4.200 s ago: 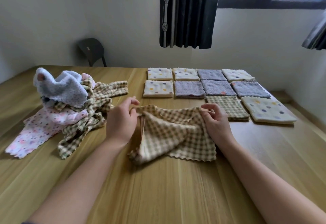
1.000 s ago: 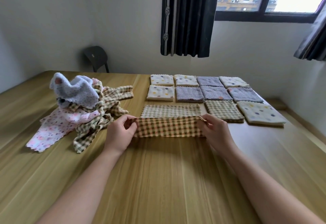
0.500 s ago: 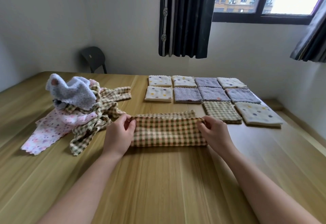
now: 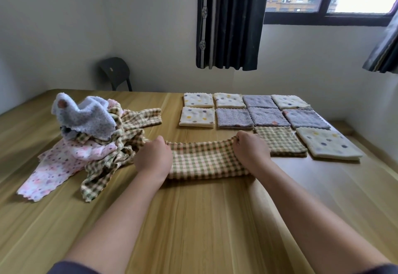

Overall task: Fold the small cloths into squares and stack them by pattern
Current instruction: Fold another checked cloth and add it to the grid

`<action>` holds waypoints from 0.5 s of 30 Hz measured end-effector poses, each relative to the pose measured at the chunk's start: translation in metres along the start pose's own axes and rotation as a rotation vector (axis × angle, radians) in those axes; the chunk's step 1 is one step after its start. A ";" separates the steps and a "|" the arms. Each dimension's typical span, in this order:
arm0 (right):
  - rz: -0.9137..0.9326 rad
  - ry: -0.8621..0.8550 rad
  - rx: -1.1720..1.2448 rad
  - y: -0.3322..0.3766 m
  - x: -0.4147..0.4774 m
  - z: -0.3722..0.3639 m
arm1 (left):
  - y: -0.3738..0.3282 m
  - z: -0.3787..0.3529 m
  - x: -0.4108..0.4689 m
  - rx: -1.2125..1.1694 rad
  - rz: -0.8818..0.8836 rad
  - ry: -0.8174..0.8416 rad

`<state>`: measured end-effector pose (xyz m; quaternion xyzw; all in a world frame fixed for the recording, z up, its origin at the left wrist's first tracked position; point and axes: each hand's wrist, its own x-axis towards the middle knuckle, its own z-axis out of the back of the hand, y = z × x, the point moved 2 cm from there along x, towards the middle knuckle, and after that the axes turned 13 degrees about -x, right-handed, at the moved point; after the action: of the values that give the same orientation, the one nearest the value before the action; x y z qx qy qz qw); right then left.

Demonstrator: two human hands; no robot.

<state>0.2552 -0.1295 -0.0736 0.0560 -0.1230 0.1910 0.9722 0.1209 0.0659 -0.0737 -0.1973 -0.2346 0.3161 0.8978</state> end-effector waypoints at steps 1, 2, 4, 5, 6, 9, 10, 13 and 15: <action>-0.003 0.009 -0.028 0.002 0.003 -0.002 | -0.002 -0.002 0.002 0.031 0.008 0.013; -0.007 0.020 -0.051 0.003 0.005 -0.005 | -0.003 -0.003 0.004 0.058 0.010 0.020; -0.017 0.035 -0.081 0.005 0.007 -0.010 | -0.003 -0.007 0.006 0.100 0.003 0.016; -0.021 0.034 -0.091 0.005 0.008 -0.011 | -0.003 -0.009 0.007 0.115 -0.001 0.010; -0.024 0.031 -0.103 0.006 0.009 -0.012 | -0.003 -0.010 0.008 0.128 -0.007 0.006; -0.031 0.018 -0.154 0.006 0.009 -0.013 | -0.002 -0.014 0.011 0.181 -0.048 0.002; -0.039 0.012 -0.165 0.006 0.009 -0.013 | -0.003 -0.015 0.012 0.203 -0.063 0.010; -0.057 -0.046 -0.158 0.006 0.002 -0.012 | -0.002 -0.016 0.011 0.227 -0.078 -0.002; -0.033 -0.134 -0.131 0.005 -0.003 -0.010 | -0.001 -0.015 0.011 0.184 -0.131 -0.074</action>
<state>0.2525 -0.1246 -0.0843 0.0067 -0.1990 0.1621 0.9665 0.1368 0.0695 -0.0822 -0.0865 -0.2501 0.2842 0.9215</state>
